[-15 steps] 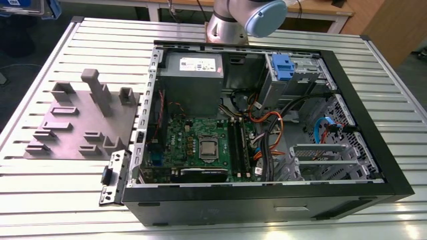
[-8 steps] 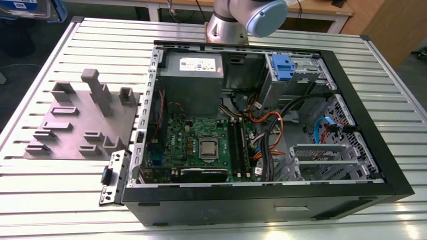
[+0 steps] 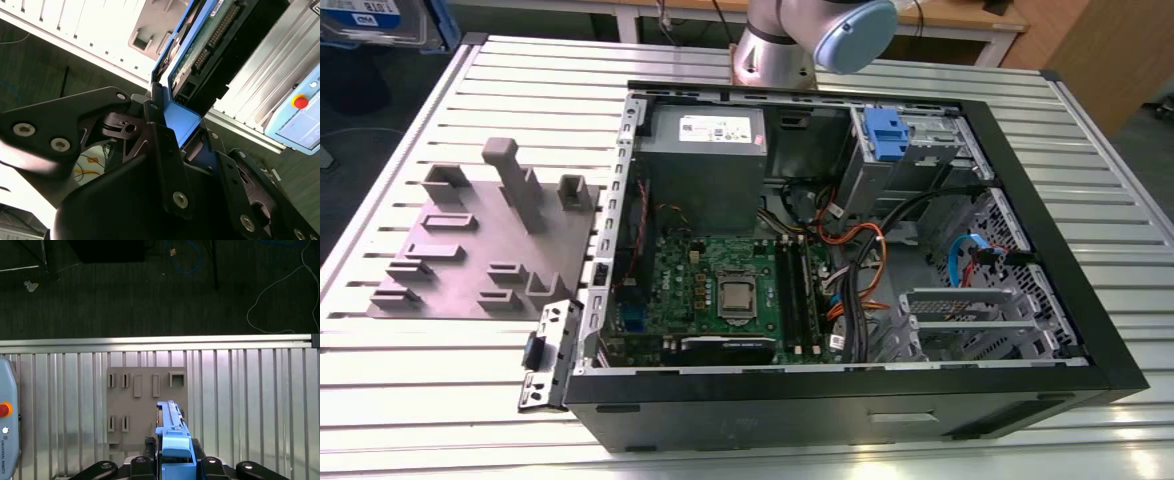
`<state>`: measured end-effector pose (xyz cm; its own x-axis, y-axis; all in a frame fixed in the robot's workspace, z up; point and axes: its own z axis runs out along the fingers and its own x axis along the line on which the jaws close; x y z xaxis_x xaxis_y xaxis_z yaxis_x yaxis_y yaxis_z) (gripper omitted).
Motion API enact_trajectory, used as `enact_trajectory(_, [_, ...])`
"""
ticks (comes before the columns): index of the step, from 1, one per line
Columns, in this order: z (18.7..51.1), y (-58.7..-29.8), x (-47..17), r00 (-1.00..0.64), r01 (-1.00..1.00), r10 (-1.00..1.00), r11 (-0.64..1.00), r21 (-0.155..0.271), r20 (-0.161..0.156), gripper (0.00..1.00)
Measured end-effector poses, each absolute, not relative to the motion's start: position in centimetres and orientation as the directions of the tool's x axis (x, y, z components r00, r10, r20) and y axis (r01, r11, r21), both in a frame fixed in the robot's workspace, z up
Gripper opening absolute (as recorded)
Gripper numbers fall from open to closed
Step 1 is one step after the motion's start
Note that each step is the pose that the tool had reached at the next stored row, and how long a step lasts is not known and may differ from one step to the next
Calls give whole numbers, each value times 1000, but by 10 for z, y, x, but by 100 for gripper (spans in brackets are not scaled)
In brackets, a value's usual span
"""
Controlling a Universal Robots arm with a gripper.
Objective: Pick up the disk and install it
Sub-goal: 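Pick up the disk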
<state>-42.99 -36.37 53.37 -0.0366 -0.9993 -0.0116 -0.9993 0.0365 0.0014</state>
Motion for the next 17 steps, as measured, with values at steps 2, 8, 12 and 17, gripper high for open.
enact_trajectory(2, [533, -367, -429, -37, -999, -999, 37, 1, -7, 36])
enact_trajectory(8, [533, -375, -427, -36, -999, -999, 36, 1, 8, 36])
enact_trajectory(12, [532, -375, -423, -37, -999, -999, 37, 0, 10, 36])
enact_trajectory(17, [532, -375, -423, -37, -999, -999, 37, 1, 10, 36])
